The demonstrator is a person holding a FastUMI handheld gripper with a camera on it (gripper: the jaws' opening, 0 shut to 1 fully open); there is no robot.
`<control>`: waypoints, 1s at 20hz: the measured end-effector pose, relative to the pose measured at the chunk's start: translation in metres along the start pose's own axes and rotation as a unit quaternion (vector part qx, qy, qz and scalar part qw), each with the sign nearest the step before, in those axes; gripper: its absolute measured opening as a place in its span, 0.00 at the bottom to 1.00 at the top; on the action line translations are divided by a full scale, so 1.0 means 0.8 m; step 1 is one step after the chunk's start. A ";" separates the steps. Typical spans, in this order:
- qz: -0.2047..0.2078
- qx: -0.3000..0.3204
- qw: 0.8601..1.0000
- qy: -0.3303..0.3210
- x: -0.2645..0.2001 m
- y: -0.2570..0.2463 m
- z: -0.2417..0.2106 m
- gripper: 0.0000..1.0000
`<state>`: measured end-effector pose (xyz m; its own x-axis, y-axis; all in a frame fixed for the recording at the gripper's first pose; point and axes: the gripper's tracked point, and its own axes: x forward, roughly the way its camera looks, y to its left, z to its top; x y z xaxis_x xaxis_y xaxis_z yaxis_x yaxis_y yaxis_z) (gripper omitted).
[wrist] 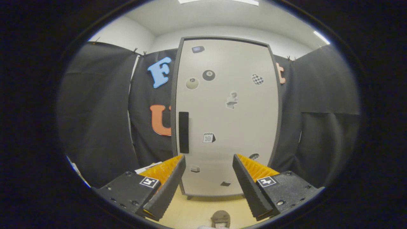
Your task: Open the shoe cabinet door, grab the shoes and put them into the shoe cabinet, then close the shoe cabinet door.
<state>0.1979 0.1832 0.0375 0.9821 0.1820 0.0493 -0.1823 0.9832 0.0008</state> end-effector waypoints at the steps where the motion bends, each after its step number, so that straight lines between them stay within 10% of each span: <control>1: 0.006 0.000 1.000 -0.001 0.024 0.010 0.003 0.97; 12: 0.035 0.016 0.999 0.013 0.183 0.068 0.022 0.90; 18: 0.031 0.023 0.999 0.028 0.197 0.071 0.013 0.41; 20: 0.022 0.015 0.999 0.032 0.195 0.070 0.013 0.40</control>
<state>0.3407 0.2663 0.0557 0.9738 0.2271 -0.0137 -0.2266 0.9735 0.0309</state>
